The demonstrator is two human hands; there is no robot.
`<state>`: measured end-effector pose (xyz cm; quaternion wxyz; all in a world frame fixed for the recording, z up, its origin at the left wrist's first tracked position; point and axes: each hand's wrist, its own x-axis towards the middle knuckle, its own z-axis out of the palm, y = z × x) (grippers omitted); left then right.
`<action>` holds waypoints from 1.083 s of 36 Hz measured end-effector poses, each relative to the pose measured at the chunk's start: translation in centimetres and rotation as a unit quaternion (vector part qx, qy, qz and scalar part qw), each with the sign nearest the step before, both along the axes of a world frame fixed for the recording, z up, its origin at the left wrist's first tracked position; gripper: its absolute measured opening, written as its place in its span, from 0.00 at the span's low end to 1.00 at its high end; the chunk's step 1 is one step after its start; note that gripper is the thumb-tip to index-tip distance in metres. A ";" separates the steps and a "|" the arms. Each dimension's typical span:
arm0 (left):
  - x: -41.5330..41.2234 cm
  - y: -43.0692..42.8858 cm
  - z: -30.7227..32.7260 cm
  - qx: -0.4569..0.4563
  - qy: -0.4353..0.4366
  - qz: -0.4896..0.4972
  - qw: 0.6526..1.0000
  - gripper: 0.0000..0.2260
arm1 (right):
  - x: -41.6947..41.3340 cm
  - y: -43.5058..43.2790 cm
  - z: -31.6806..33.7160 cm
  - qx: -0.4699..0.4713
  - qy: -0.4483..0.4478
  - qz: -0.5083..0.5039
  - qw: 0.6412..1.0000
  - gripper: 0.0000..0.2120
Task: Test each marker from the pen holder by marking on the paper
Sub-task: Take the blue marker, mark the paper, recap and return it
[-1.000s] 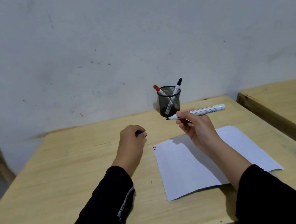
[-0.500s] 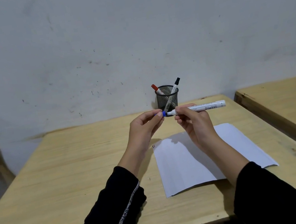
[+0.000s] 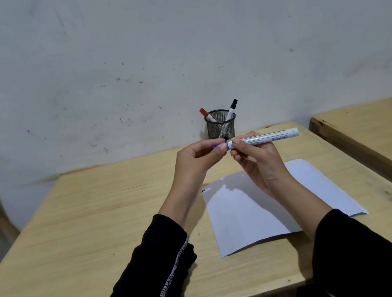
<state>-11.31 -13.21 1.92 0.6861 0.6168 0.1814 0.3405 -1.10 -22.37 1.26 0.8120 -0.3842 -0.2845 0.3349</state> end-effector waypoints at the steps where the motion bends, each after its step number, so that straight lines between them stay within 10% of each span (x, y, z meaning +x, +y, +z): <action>1: 0.0 0.0 0.0 0.005 0.004 0.005 1.000 0.05 | 0.2 0.0 0.0 -0.005 0.002 0.005 1.000 0.08; 9: -0.2 2.1 0.9 -0.037 -0.030 0.060 0.997 0.05 | 3.7 -1.0 1.5 -0.007 0.043 -0.044 0.998 0.05; 22: 4.7 4.7 6.2 0.056 -0.088 0.112 0.988 0.09 | 8.1 0.5 4.3 -0.212 -0.367 0.030 0.905 0.07; 32: 9.3 6.6 6.3 0.209 -0.005 0.111 0.972 0.05 | 9.4 5.2 3.4 -0.230 -0.375 -0.003 0.898 0.08; 39: 9.2 10.2 0.7 0.345 0.236 0.121 0.900 0.17 | 12.1 7.6 4.3 -0.211 -0.368 -0.133 0.896 0.08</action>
